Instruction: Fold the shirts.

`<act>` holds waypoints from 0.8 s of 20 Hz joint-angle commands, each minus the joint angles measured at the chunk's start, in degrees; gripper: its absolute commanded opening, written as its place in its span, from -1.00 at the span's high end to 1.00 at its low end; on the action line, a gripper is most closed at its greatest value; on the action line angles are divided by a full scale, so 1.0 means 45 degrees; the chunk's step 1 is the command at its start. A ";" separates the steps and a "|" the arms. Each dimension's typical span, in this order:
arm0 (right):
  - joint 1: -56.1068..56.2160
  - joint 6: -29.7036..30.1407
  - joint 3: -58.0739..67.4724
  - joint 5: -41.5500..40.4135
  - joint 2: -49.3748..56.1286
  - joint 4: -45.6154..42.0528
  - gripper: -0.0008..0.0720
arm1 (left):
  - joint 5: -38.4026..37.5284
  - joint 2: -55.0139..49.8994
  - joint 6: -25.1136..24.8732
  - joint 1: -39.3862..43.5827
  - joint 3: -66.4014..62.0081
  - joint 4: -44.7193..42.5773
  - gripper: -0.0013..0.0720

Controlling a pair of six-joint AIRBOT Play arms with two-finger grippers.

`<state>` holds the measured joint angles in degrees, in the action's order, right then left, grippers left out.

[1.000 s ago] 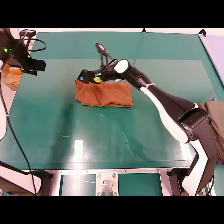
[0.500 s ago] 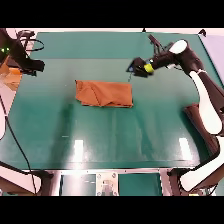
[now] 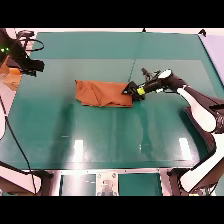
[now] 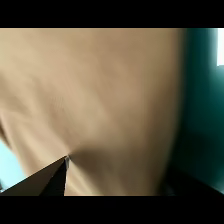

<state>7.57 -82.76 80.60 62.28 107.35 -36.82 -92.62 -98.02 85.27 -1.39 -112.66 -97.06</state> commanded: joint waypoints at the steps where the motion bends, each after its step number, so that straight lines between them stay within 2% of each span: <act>1: 0.0709 0.0209 0.0155 -0.0704 0.0359 0.0865 -0.59 | -0.0015 0.0010 0.0039 -0.0005 -0.0010 0.0005 0.91; 3: 0.0709 0.0199 0.1039 -0.0393 0.0311 0.0831 0.92 | -0.0039 0.0010 0.0039 -0.0005 -0.0010 0.0005 0.91; 10: -0.1059 -0.0238 0.6110 0.0942 -0.1569 0.0661 0.93 | -0.0233 0.0010 0.0044 -0.0005 -0.0010 0.0034 0.91; 13: -0.2788 -0.1093 0.7888 0.1632 -0.2200 0.0282 0.93 | -0.0233 0.0010 0.0053 -0.0005 -0.0010 0.0121 0.91; 16: -0.5085 -0.1292 0.8165 0.2025 -0.2676 0.0272 0.93 | -0.0243 0.0010 0.0126 -0.0005 -0.0010 0.0452 0.91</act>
<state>-7.18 -86.65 113.93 69.01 97.54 -35.14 -93.67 -98.00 85.54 -1.39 -112.66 -96.07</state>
